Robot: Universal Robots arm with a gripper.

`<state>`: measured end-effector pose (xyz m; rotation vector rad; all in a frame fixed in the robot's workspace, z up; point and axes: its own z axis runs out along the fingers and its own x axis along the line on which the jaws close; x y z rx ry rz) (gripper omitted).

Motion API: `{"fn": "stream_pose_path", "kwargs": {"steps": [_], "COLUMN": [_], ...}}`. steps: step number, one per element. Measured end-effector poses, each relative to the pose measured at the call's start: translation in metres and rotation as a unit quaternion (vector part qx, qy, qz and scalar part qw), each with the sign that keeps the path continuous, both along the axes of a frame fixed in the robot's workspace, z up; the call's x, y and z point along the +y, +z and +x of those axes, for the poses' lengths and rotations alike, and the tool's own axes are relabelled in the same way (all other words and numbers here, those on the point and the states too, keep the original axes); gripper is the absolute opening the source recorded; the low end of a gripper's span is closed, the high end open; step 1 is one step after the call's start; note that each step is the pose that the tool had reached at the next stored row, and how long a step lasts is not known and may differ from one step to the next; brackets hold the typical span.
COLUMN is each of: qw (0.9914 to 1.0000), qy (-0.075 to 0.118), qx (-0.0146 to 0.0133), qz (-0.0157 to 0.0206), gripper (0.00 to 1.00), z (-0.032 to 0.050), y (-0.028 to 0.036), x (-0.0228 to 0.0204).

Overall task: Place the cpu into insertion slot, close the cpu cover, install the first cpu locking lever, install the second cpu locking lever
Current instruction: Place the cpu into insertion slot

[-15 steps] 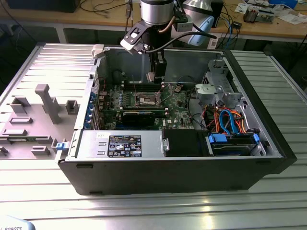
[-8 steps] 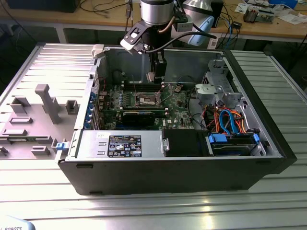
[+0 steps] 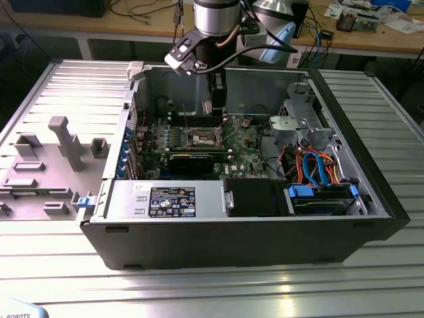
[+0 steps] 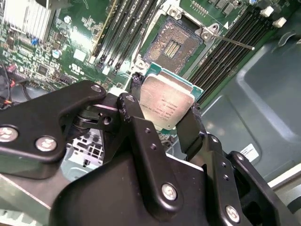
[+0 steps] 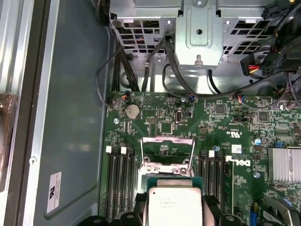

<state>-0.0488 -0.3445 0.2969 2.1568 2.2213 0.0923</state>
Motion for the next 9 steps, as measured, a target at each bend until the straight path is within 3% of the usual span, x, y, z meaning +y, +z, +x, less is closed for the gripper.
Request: {"fn": "stream_pose_path", "kwargs": {"steps": [3, 5, 9], "qw": [0.99994, 0.99946, 0.99941], "qy": [-0.011, -0.033, -0.034], "qx": [0.0, 0.0, 0.0], "qz": [-0.0002, -0.0001, -0.0002], "gripper": [0.54, 0.54, 0.54], "z": [-0.0003, -0.0003, -0.0003], "y": [-0.0042, -0.0094, -0.0102], "x": [0.0, 0.0, 0.0]}}
